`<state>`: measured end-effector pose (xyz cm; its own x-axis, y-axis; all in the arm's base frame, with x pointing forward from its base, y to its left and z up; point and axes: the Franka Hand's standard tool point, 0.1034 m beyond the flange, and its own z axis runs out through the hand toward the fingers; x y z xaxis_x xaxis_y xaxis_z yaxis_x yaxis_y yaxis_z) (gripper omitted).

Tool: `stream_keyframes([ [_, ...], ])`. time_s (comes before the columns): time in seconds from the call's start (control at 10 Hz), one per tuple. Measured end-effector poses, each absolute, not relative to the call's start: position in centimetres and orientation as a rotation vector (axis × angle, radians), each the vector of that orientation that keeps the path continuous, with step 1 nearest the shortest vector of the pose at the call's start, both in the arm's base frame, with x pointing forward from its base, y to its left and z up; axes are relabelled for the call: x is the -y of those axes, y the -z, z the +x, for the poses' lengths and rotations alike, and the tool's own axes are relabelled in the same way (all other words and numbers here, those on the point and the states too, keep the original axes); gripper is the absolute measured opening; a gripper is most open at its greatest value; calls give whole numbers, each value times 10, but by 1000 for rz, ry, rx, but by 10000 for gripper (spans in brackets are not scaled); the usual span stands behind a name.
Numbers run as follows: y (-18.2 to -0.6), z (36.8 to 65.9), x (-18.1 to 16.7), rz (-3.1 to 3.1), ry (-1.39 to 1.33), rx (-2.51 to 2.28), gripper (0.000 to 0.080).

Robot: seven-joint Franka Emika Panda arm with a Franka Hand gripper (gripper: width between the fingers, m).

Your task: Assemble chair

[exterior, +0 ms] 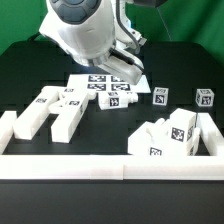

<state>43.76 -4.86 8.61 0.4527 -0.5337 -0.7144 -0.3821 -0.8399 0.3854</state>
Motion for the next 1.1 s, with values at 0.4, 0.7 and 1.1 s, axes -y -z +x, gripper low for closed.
stream_keyframes([
  [0.4, -84, 436, 46, 2536, 1344, 814, 649],
  [0.7, -77, 438, 49, 2590, 1326, 862, 649],
  [1.1, -73, 444, 50, 2616, 1270, 858, 649],
])
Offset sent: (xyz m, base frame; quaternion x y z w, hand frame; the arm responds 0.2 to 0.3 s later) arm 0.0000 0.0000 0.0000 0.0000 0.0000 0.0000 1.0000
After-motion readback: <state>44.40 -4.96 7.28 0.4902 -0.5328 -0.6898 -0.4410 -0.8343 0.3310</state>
